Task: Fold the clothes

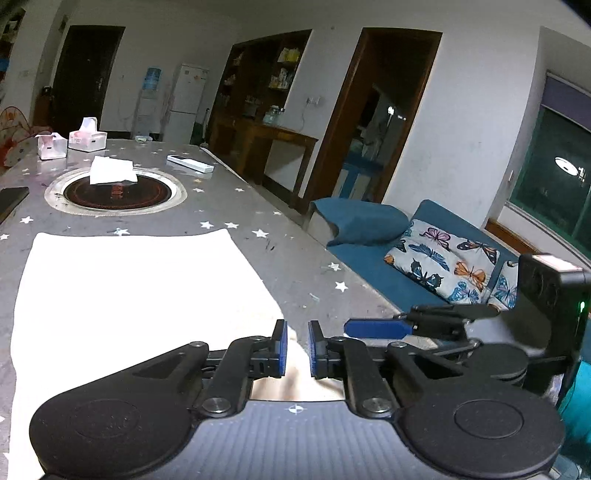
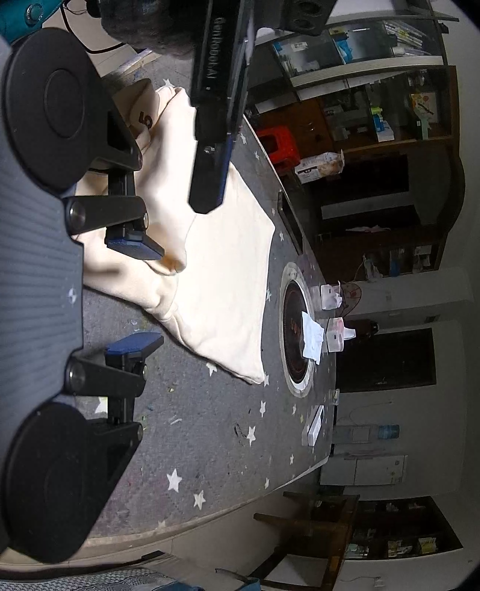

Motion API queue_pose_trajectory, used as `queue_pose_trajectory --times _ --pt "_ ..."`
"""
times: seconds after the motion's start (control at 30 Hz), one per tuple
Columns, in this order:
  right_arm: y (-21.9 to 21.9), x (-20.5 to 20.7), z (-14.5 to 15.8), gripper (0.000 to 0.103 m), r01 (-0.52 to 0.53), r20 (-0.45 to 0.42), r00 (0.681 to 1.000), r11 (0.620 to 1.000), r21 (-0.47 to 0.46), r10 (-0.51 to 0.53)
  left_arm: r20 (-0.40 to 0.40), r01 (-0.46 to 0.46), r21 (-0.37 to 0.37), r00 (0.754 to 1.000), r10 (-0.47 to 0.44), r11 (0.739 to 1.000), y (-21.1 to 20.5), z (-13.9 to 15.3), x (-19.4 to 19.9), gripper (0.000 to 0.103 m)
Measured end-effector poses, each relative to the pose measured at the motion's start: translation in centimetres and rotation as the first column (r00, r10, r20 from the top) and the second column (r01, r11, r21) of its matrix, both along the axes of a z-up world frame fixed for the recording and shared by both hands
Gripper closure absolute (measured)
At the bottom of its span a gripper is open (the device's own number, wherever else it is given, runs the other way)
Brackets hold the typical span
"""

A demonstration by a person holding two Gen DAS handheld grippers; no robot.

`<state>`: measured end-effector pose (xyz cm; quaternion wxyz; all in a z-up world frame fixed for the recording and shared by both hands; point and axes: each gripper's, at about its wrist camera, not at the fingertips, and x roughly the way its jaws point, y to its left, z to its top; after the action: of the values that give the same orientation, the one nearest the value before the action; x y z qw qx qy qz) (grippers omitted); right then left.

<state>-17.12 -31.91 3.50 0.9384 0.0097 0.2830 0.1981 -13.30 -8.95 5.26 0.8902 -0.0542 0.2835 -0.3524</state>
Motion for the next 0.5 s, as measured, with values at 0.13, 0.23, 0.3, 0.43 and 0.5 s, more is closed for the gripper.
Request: queue_pose_trajectory --times 0.13,0.23,0.3,0.43,0.5 --pt "0.3 0.1 0.3 0.059 -0.016 0.000 1.000 1.000 0.007 0.016 0.019 -0.072 0.034 0.997 0.071 0.997 2.5 -0.1 0.0 0.090" --pt "0.7 0.4 0.3 0.060 -0.036 -0.010 0.999 0.999 0.015 0.036 0.031 -0.171 0.091 0.985 0.169 0.981 5.1 -0.8 0.1 0.090" --pt "1.2 0.5 0.2 0.060 -0.055 -0.019 0.998 0.998 0.015 0.056 0.028 -0.228 0.116 0.974 0.226 0.967 7.2 -1.1 0.1 0.088" --pt "2.1 0.9 -0.2 0.061 -0.095 -0.045 0.994 0.995 0.017 0.096 0.037 -0.305 0.156 0.952 0.303 0.939 11.1 -1.5 -1.2 0.075" --pt "2.5 1.3 -0.5 0.061 -0.106 -0.058 0.993 0.994 0.018 0.107 0.039 -0.319 0.172 0.948 0.317 0.932 12.7 -1.5 -2.2 0.074"
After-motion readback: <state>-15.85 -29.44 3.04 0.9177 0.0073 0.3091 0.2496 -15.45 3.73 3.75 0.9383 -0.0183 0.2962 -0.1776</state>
